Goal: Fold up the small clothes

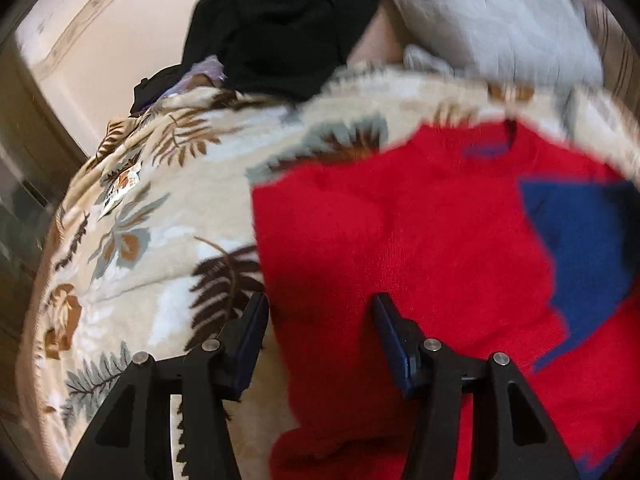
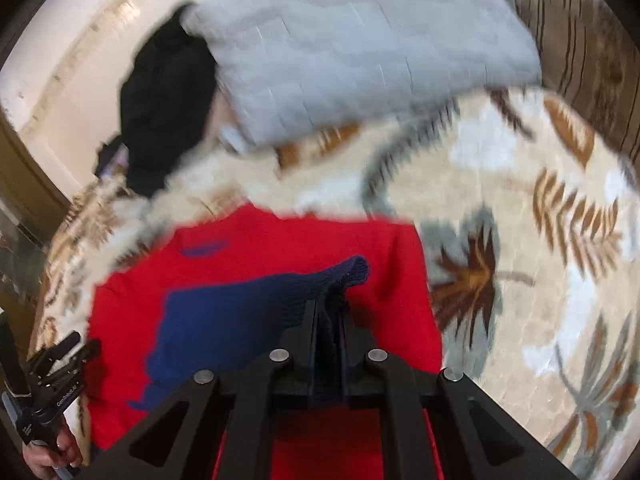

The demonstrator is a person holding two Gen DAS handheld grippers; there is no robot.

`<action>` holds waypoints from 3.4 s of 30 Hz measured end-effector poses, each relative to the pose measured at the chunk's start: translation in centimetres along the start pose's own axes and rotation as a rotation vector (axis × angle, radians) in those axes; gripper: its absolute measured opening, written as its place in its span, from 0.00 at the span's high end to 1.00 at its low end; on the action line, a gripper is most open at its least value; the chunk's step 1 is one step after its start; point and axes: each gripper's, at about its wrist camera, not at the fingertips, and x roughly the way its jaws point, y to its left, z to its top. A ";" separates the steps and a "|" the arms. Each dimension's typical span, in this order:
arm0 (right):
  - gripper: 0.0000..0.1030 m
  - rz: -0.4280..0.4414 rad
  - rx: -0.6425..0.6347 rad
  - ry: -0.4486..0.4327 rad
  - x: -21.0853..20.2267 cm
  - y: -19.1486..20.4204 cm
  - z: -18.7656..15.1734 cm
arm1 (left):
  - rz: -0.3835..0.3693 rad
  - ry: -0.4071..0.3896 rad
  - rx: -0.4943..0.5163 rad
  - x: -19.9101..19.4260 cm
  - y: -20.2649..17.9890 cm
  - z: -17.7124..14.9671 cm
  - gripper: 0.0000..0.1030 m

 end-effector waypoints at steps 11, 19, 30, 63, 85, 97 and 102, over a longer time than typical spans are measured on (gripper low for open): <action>0.83 -0.041 -0.010 -0.058 -3.2 -0.9 -0.5 | -0.024 -0.097 -0.055 -3.9 0.8 0.5 0.41; 0.79 -0.013 -0.071 -0.030 -2.5 1.4 -1.4 | -0.022 -0.018 -0.043 -2.0 0.2 -0.5 0.33; 0.79 -0.060 -0.112 -0.012 -3.8 2.0 -3.7 | -0.017 -0.125 -0.079 -7.6 0.9 -0.9 0.33; 0.75 -0.141 -0.162 -0.553 -33.1 -5.8 -14.4 | -0.052 -0.428 -0.167 -27.7 -5.6 -5.7 0.16; 0.25 0.020 -0.218 -0.659 -32.9 -3.3 -14.8 | 0.068 -0.530 -0.247 -34.6 -0.6 -9.6 0.14; 0.25 0.123 -0.133 -0.421 -31.0 -5.8 -19.8 | 0.085 -0.242 -0.322 -28.9 6.4 -21.9 0.14; 0.25 0.166 -0.010 -0.227 -26.7 -8.7 -22.6 | 0.054 -0.153 -0.330 -26.6 6.5 -24.8 0.14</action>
